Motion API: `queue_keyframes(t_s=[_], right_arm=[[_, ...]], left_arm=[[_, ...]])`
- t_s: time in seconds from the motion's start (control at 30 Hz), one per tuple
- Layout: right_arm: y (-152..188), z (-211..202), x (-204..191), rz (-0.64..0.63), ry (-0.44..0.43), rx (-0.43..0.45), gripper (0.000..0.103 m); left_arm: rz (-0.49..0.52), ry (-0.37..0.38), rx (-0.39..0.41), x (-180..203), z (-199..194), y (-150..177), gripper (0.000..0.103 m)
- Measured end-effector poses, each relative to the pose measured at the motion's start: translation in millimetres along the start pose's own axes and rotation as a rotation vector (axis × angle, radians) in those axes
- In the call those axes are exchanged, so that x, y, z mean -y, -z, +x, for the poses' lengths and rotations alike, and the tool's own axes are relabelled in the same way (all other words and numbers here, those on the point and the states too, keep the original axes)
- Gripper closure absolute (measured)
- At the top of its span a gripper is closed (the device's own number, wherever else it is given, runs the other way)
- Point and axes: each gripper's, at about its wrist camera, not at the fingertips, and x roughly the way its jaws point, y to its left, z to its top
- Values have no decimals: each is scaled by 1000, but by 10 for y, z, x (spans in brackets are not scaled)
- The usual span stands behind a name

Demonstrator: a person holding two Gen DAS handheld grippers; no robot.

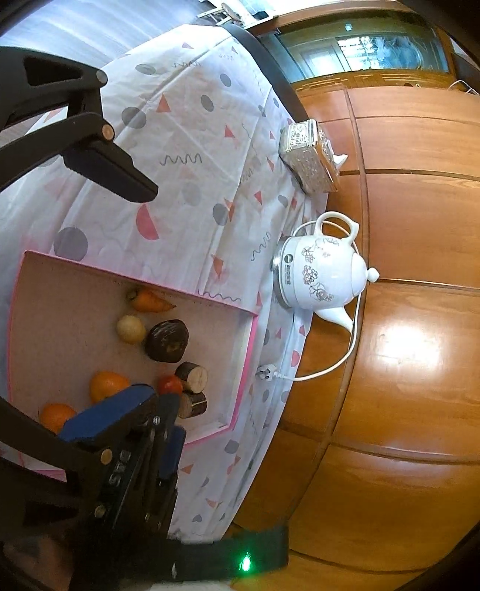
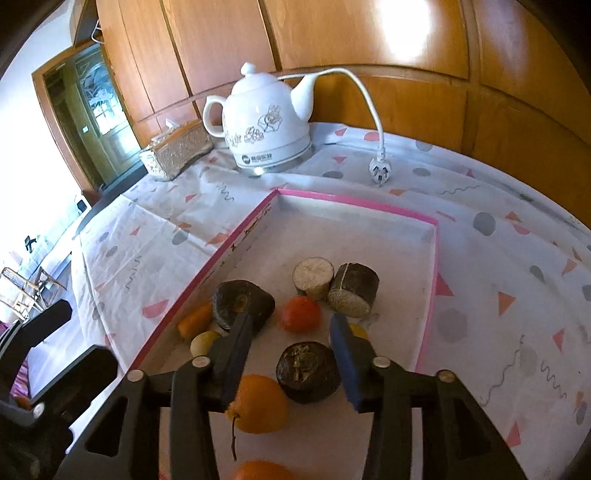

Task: Organize fruits

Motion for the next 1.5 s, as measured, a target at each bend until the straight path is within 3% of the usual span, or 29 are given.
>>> queue_keyframes(t_s=[0.2, 0.43, 0.6, 1.5], right_arm=[[127, -320, 45, 43, 64, 83, 55], [355, -550, 48, 66, 166, 124, 54], [427, -653, 39, 60, 189, 146, 54], [522, -732, -77, 29, 190, 168, 54]], left_arm=[[-6, 1, 5, 29, -28, 1, 0], [3, 0, 14, 98, -96, 17, 0], [10, 1, 23, 153, -149, 22, 0], [0, -30, 57, 172, -298, 18, 0]])
